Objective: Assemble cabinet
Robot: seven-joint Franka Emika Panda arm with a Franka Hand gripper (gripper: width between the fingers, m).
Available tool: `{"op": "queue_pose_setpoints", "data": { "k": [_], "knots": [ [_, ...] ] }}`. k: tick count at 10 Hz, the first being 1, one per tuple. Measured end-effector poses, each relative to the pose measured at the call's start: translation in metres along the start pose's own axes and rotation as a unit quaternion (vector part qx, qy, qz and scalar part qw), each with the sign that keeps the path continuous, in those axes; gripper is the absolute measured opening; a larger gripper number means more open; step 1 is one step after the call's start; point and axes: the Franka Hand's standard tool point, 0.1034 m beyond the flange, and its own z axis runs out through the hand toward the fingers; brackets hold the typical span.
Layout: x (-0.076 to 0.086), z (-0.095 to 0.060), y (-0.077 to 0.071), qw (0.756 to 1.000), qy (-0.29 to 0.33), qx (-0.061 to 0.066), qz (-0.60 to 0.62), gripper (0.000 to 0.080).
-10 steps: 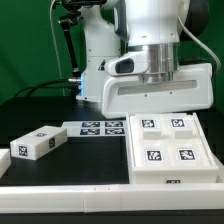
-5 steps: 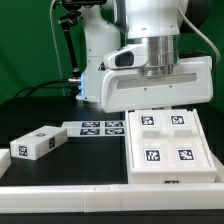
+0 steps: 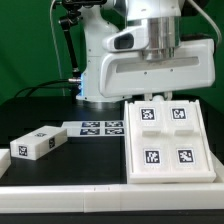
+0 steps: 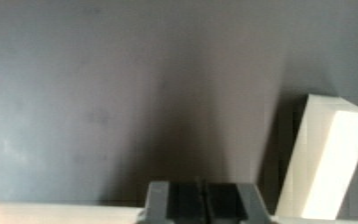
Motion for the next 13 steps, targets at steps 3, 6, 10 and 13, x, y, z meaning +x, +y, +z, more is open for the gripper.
{"op": "queue_pose_setpoints", "data": {
  "k": [3,6,10,13],
  "knots": [
    [0.009,-0.010,0.004,1.000,-0.014,0.002,0.000,0.0002],
    [0.008,-0.011,0.005,1.000,-0.019,0.002,-0.003,0.0002],
    [0.017,-0.029,0.007,0.999,-0.033,0.005,-0.005,0.0002],
    [0.018,-0.023,0.007,0.999,-0.041,0.006,-0.005,0.0002]
  ]
}}
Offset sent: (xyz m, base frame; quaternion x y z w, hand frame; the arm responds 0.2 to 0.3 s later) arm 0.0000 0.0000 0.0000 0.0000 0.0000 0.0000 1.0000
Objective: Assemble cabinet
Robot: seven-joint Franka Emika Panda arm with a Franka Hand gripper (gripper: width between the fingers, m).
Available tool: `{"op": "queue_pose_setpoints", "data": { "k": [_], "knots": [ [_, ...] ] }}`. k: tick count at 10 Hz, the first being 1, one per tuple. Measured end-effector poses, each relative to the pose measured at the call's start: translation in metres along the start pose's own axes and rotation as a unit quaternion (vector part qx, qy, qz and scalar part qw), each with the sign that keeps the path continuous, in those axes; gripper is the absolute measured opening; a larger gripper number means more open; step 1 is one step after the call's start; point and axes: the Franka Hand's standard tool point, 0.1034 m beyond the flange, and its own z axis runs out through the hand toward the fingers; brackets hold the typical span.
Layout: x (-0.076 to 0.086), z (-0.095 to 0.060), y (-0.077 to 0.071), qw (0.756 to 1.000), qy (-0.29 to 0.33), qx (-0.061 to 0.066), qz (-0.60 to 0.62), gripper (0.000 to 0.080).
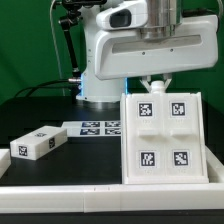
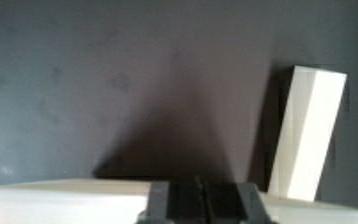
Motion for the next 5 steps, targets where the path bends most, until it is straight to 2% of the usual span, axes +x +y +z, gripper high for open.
{"op": "queue_pose_setpoints", "data": {
  "k": [2,5],
  "knots": [
    [0.0015,-0.0025,-0.0026,1.000,-0.003,0.001,0.000,0.0002],
    [-0.0080,0.0020,-0.0102,1.000,-0.003,0.000,-0.003,0.0002]
  ]
}}
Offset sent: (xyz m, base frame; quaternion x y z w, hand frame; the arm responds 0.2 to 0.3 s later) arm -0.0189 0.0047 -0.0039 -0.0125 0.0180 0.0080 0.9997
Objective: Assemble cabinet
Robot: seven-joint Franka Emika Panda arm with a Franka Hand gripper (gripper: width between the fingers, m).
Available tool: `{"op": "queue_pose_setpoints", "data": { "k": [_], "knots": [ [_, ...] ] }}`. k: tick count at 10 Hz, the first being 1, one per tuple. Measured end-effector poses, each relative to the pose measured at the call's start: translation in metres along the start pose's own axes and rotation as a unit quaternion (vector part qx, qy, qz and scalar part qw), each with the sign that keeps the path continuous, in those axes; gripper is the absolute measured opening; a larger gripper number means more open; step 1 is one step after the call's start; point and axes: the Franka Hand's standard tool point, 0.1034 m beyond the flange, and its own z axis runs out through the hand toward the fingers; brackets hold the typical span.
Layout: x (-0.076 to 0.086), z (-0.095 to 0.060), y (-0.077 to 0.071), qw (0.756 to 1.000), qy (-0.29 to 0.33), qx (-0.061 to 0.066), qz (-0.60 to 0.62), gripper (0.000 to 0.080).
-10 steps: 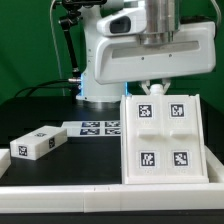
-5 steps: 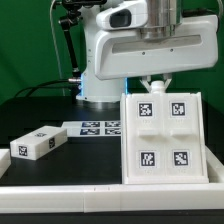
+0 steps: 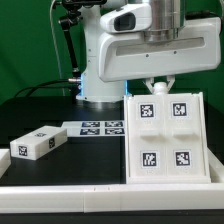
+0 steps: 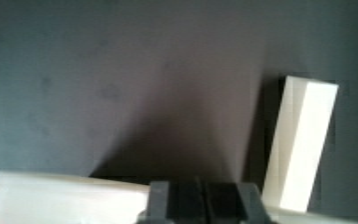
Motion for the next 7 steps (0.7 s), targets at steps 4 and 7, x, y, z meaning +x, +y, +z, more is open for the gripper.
{"op": "queue_pose_setpoints", "data": {
  "k": [4,7],
  "knots": [
    [0.0052,-0.0111,-0.0012,1.000,-0.015,0.003,-0.002,0.0002],
    [0.0038,-0.0094,-0.0008,1.000,-0.016,0.003,-0.002,0.0002]
  ]
}}
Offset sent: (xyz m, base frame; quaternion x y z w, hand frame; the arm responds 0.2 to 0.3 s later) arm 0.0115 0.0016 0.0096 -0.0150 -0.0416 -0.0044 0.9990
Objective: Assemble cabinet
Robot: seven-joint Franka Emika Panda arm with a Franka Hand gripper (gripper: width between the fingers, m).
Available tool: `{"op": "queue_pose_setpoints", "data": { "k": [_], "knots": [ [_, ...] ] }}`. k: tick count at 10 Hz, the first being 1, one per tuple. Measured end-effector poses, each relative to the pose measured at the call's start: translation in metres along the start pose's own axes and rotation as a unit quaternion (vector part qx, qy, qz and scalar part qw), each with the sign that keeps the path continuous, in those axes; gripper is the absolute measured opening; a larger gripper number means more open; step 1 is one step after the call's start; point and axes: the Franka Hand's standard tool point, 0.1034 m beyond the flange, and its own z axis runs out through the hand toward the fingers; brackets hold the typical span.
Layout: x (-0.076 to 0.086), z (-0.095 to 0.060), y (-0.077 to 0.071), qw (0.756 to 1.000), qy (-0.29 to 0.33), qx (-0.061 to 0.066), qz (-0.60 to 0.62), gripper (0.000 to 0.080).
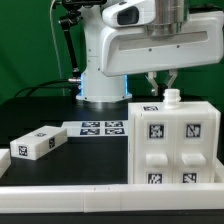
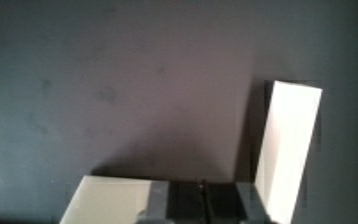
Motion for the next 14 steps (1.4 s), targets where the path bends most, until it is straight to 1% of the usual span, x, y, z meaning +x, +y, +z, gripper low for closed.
{"op": "queue_pose_setpoints", "data": {
  "k": [4,5,7,8,9,10,11,12,13,14],
  "knots": [
    [-0.001,0.000,0.000,1.000,-0.002,0.000,0.000,0.0002],
    [-0.001,0.000,0.000,1.000,-0.002,0.000,0.000,0.0124],
    [-0.001,0.000,0.000,1.000,-0.002,0.000,0.000,0.0397],
    [-0.002,0.001,0.000,1.000,-0.002,0.000,0.004,0.0397],
    [-0.017,0.011,0.004,0.999,-0.007,-0.004,0.037,0.0581],
    [-0.038,0.021,0.012,0.998,-0.024,-0.017,0.064,0.0712],
    [-0.048,0.027,0.021,0.997,-0.029,-0.019,0.066,0.0712],
    [-0.056,0.034,0.036,0.998,-0.024,-0.021,0.060,0.0781],
    [-0.065,0.041,0.053,0.999,-0.018,-0.027,0.042,0.0794],
    [-0.070,0.043,0.067,0.999,-0.021,-0.028,0.028,0.0794]
  ]
}}
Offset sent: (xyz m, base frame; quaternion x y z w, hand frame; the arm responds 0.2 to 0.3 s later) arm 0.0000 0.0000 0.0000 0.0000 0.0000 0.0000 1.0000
